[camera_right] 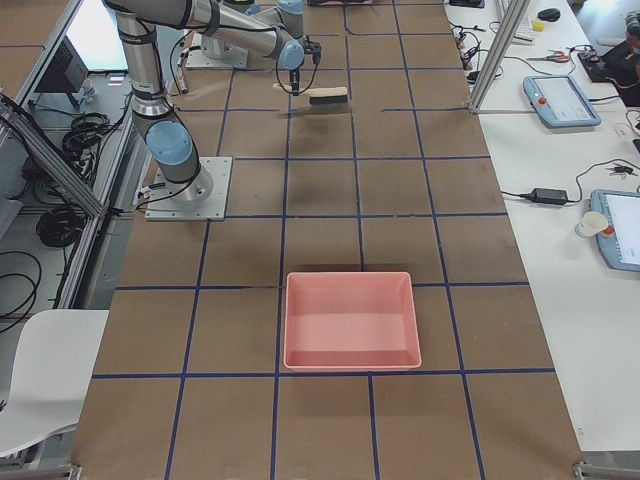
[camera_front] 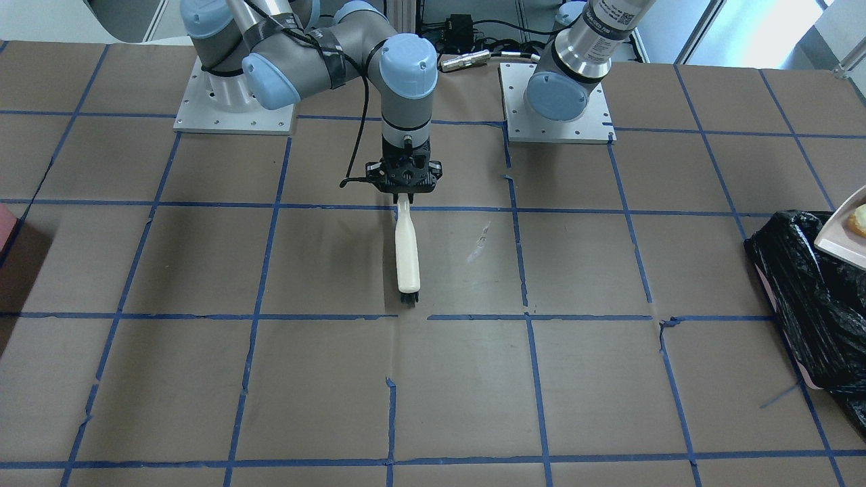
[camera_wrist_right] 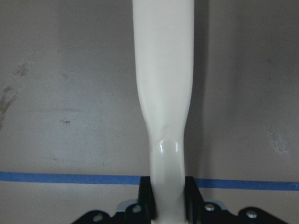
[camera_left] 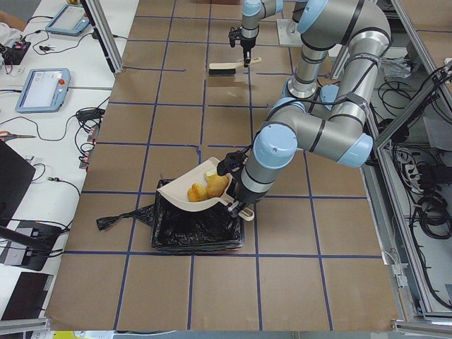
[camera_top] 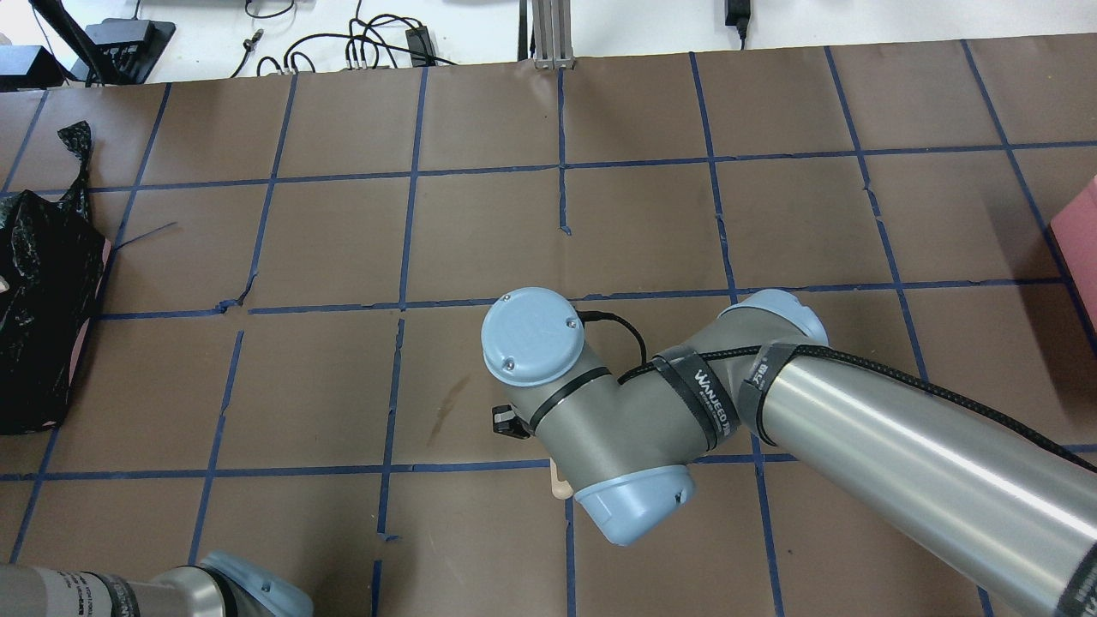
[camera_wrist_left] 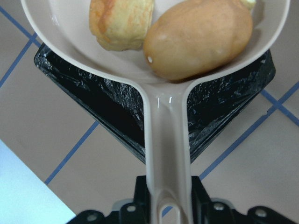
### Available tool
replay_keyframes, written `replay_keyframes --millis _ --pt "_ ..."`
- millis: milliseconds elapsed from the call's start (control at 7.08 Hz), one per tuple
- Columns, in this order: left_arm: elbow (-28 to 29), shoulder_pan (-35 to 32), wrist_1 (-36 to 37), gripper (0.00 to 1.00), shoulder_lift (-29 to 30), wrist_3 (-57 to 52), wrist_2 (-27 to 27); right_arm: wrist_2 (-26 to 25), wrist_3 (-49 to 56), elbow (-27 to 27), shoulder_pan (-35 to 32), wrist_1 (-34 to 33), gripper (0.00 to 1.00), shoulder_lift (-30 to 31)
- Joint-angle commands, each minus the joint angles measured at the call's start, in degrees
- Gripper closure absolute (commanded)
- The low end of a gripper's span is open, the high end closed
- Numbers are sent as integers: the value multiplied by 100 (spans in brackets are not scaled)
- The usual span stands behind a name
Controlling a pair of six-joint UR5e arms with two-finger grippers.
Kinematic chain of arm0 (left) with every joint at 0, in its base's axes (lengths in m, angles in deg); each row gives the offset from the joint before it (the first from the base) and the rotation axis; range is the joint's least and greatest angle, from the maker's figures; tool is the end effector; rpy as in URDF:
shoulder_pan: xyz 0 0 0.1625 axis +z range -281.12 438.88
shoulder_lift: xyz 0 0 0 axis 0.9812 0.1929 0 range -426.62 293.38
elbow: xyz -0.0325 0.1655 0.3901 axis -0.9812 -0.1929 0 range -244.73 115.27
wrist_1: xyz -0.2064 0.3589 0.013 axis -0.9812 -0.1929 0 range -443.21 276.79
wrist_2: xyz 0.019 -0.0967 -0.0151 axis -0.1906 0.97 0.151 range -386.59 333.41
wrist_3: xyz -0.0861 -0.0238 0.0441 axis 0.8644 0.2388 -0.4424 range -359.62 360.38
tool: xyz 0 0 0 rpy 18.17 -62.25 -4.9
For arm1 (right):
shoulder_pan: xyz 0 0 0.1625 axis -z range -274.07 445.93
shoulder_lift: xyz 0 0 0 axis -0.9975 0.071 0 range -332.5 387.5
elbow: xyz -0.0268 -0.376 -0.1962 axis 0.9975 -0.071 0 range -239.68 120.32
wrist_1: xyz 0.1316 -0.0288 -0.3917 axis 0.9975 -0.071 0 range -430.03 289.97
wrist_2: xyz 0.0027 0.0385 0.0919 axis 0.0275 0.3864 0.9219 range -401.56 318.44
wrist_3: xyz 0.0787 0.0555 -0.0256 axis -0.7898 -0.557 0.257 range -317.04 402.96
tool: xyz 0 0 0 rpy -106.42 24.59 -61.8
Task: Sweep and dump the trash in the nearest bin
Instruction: 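Tip the dustpan over the black bag with the left gripper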
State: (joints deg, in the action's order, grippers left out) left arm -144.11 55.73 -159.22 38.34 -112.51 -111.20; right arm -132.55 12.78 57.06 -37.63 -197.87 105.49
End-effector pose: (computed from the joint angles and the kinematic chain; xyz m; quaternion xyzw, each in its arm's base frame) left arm 0.5100 -0.3732 0.4622 0.3929 0.9145 -0.0470 0.0839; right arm 0.3818 -0.3376 0.2315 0.0296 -0.9995 -0.0022 0.0115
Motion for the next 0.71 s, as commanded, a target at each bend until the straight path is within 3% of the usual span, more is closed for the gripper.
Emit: replay_keyframes --millis 0,283,424,565 --pt "221 82 262 99 226 -23 -501 20 4 130 42 -39 99 -4" --pt "169 73 593 99 305 -5 -845 37 -5 130 33 -57 96 -47" --pt "195 65 744 99 340 -14 -933 28 13 113 42 -66 52 -161" --pt "152 -40 989 99 349 20 -1229 28 21 60 51 -75 1 -275"
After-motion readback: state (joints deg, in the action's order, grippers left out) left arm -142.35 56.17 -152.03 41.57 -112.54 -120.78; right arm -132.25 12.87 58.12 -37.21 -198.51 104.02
